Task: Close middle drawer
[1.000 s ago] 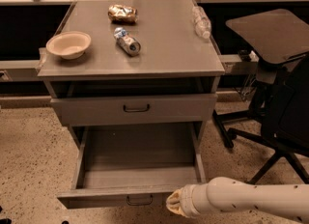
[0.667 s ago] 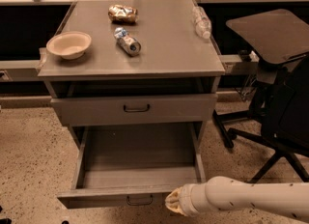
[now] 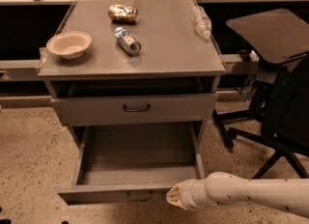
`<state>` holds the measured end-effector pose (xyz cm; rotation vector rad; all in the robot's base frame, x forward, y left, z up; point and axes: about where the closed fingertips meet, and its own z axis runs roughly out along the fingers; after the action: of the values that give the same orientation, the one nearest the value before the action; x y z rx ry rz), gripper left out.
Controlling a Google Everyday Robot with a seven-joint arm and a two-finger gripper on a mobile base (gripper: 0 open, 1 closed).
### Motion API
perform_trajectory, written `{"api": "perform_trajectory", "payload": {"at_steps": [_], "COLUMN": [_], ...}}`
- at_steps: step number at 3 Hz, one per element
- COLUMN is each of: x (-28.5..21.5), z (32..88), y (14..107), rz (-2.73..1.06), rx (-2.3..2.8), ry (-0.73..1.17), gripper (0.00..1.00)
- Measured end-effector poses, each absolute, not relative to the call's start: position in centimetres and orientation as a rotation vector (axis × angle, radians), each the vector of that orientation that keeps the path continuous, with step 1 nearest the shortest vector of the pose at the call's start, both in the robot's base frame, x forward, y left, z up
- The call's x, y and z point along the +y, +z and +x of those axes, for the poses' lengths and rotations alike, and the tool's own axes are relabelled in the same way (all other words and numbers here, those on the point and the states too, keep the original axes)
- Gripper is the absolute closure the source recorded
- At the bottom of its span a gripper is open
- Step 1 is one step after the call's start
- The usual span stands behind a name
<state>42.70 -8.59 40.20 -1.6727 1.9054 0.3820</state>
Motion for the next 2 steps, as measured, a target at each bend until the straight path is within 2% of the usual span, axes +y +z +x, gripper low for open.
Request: {"api": "perform_trajectory", "payload": {"at_steps": [1, 2], "x": [-8.59, -8.59], "z": [42.66, 42.66], "y": [40.2, 40.2], "rz": [-1.673, -1.673], "rx": [1.905, 1.905], "ry": [0.382, 0.382], "gripper": [0.81, 0.5]}}
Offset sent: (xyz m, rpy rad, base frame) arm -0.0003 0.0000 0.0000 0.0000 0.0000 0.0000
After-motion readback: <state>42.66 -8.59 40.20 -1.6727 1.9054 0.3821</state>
